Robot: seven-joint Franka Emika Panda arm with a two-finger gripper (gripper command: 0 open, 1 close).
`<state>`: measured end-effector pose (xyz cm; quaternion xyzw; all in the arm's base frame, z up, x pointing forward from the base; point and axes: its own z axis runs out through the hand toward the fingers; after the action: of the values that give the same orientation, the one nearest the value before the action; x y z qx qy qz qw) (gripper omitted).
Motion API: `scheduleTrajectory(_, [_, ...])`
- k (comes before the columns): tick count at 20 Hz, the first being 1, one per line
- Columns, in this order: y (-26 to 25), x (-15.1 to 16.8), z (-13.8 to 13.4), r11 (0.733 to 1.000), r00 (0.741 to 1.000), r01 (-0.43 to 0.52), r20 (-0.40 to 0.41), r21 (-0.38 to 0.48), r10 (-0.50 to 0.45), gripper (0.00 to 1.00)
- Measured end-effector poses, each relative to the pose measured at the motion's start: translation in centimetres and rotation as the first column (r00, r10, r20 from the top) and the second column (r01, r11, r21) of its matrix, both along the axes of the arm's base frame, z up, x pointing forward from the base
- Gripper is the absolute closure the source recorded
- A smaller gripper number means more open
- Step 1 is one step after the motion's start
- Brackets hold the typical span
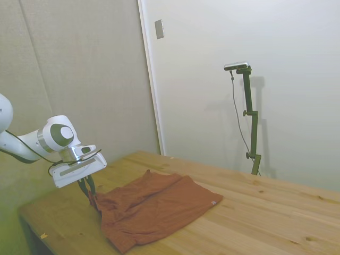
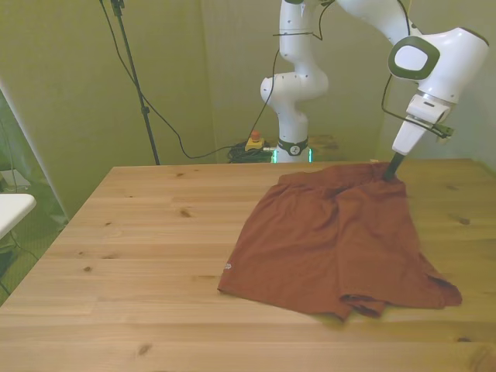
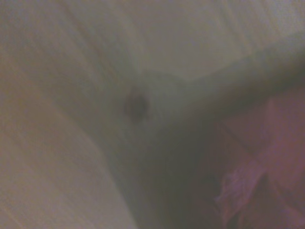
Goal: Unfold the shorts
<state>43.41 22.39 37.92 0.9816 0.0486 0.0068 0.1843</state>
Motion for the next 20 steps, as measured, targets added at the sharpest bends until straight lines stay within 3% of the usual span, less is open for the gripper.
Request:
scheduleTrajectory(15, [-1.9,-1.2,-1.5,0.999,0.999,0.021,-0.036,-0.033,-0.022,0.00])
scheduleTrajectory(20, [-2.1,-1.6,-0.1,0.998,0.999,0.031,-0.029,-0.049,-0.032,0.00])
